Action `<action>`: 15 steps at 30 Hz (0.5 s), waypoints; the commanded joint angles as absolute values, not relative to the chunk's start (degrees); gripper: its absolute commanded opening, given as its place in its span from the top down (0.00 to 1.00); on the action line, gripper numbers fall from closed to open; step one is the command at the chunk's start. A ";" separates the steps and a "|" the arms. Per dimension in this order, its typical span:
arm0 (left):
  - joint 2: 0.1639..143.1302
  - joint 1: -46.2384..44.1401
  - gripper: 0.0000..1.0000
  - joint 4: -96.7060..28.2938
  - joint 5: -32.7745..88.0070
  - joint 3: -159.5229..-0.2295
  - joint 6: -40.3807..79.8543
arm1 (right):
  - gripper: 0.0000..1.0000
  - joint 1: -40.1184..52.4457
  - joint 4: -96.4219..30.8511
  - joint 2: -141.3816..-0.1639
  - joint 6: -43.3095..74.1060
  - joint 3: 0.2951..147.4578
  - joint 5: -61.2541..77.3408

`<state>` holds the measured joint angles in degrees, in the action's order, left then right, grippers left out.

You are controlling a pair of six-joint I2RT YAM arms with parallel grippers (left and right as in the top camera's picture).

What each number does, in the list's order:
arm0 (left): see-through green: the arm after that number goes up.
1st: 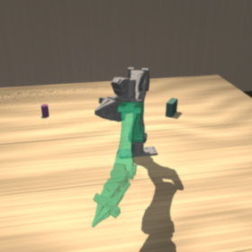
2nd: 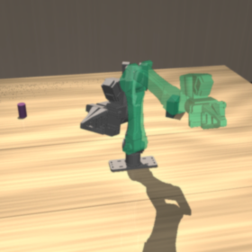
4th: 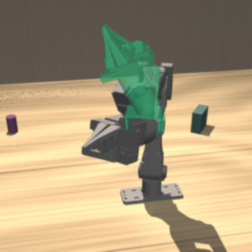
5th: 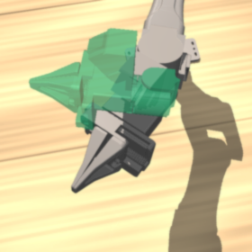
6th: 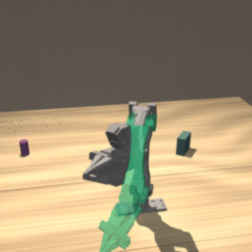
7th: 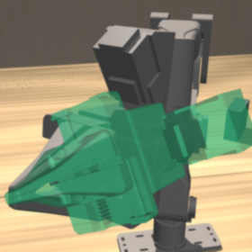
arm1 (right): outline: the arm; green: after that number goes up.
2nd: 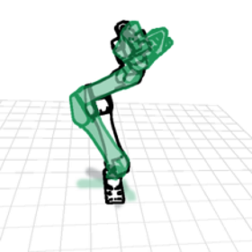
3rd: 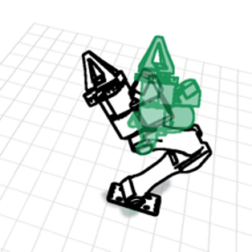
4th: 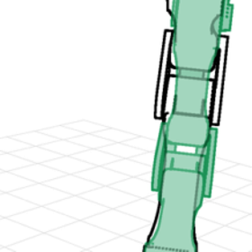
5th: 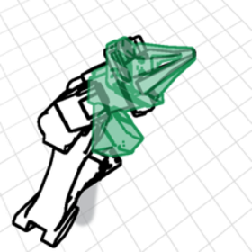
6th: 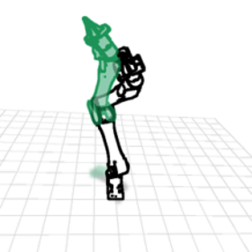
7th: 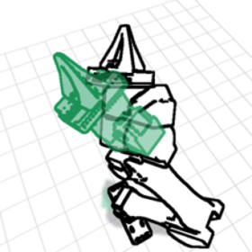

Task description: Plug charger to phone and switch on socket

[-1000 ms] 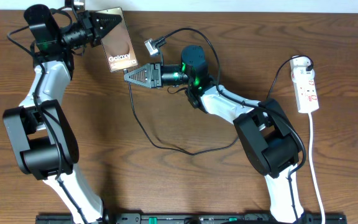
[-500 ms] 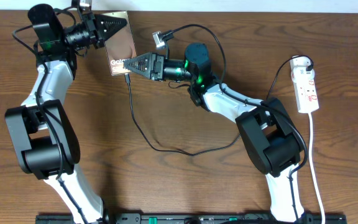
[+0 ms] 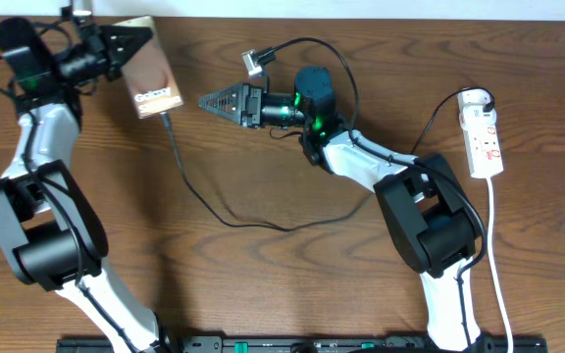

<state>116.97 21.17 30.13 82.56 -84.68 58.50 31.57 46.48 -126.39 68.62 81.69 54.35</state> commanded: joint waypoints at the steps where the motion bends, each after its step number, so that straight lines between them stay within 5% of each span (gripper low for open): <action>1: 115.87 23.57 0.93 26.48 83.00 -85.21 57.19 | 0.01 30.33 44.69 -126.52 66.43 82.76 55.02; 7: 115.87 24.36 0.93 7.77 80.38 -85.19 42.52 | 0.01 29.50 37.78 -126.52 62.00 82.76 54.54; 15: 115.87 23.22 0.92 -23.00 62.76 -85.19 22.83 | 0.01 28.80 29.95 -126.52 57.19 82.76 54.57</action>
